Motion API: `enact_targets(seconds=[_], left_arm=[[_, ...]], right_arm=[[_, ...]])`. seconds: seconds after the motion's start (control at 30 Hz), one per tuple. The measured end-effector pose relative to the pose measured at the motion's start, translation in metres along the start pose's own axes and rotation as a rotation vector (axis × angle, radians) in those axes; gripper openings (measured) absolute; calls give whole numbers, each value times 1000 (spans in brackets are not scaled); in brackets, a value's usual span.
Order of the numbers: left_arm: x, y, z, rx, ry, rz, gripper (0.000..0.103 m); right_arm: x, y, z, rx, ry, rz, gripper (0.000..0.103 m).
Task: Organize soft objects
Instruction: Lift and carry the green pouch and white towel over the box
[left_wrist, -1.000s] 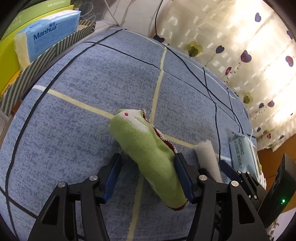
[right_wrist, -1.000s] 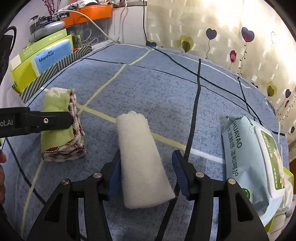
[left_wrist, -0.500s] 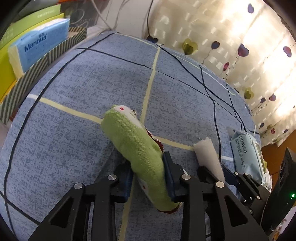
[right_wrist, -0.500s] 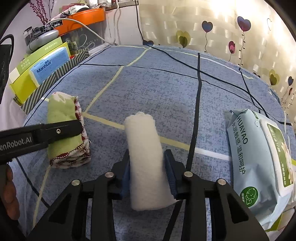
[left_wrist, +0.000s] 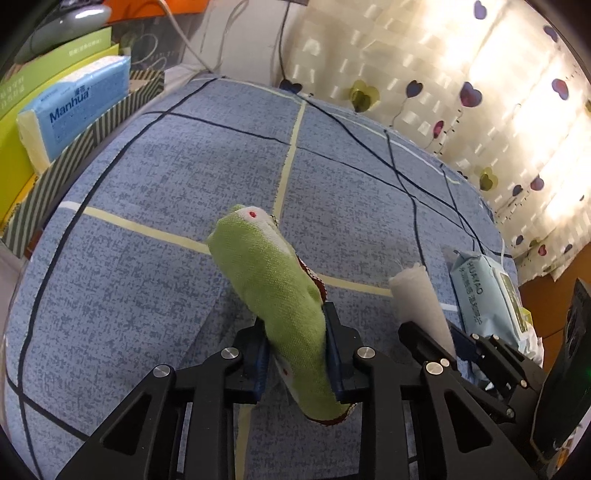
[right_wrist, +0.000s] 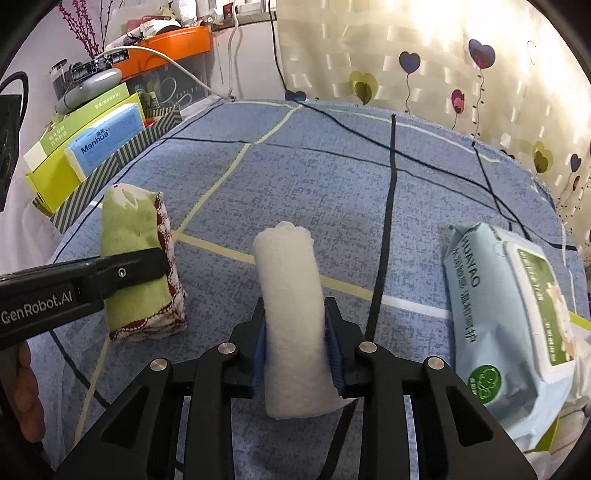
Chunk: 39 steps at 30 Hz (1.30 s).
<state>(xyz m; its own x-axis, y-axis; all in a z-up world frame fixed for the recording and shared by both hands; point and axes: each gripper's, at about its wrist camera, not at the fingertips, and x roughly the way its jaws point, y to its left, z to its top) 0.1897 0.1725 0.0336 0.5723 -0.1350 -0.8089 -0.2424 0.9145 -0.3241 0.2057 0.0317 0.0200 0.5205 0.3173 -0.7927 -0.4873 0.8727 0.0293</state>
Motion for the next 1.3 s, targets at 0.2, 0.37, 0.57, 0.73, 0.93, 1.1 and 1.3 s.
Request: enact_targets(seconds=[0.2, 0.37, 0.57, 0.73, 0.93, 1.1, 1.3], left_arm=[[-12, -4, -6, 19, -16, -4, 24], [-21, -6, -13, 32, -26, -5, 24], [-37, -15, -20, 67, -55, -3, 24], [-50, -25, -25, 107, -89, 2, 24], [-65, -42, -33, 166, -128, 8, 25], [-75, -56, -39, 196, -139, -17, 24], [-83, -75, -46, 231, -144, -42, 25]], right_arm=[[-12, -1, -2, 4, -17, -7, 29], [-22, 1, -5, 4, -33, -11, 29], [-42, 2, -8, 12, -70, -12, 29], [-61, 2, -11, 13, -104, -28, 29], [-85, -4, -17, 25, -146, -55, 29], [-100, -12, -25, 48, -164, -68, 29], [-116, -25, -36, 79, -180, -86, 29]])
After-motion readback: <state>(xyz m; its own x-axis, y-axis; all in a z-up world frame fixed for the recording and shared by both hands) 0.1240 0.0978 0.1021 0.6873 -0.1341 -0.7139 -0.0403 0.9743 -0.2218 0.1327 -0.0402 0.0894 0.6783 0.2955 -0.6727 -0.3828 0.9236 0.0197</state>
